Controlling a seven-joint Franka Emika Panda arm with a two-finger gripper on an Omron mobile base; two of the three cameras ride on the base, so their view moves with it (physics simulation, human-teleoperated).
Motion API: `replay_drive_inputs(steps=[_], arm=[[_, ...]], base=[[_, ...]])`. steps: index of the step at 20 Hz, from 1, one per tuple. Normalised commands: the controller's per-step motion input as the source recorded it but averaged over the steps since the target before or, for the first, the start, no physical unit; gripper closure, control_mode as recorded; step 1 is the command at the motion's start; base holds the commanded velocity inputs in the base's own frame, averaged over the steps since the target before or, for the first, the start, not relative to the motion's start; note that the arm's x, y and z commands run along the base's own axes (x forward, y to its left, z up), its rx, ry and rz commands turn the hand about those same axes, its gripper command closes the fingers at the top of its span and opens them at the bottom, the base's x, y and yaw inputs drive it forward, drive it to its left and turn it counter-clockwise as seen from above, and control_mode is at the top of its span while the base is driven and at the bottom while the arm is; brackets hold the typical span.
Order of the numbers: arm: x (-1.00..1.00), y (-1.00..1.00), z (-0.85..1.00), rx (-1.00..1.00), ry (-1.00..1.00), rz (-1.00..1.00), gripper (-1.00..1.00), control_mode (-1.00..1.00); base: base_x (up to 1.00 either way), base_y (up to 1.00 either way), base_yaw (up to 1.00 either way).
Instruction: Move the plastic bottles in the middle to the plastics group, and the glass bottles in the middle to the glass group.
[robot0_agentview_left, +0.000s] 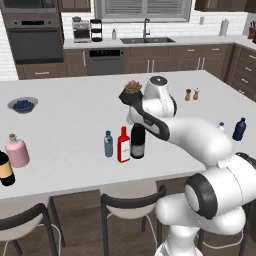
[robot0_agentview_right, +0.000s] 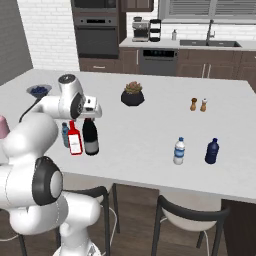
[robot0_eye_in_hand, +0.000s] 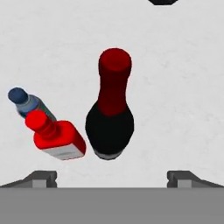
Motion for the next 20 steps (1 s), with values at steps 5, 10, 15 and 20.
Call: replay_drive_inputs(steps=[5,10,15,20], arm=[[0.39,0.00,-0.43,0.00,0.00,0.04,-1.00,-1.00],[0.24,0.00,-0.35,0.00,0.00,0.05,-1.00,-1.00],[0.13,0.00,-0.23,0.00,0.00,0.06,-1.00,-1.00],[0.05,0.00,-0.08,0.00,0.00,0.06,-1.00,-1.00]], base=[[0.00,0.00,0.00],[0.00,0.00,0.00],[0.00,0.00,0.00],[0.00,0.00,0.00]])
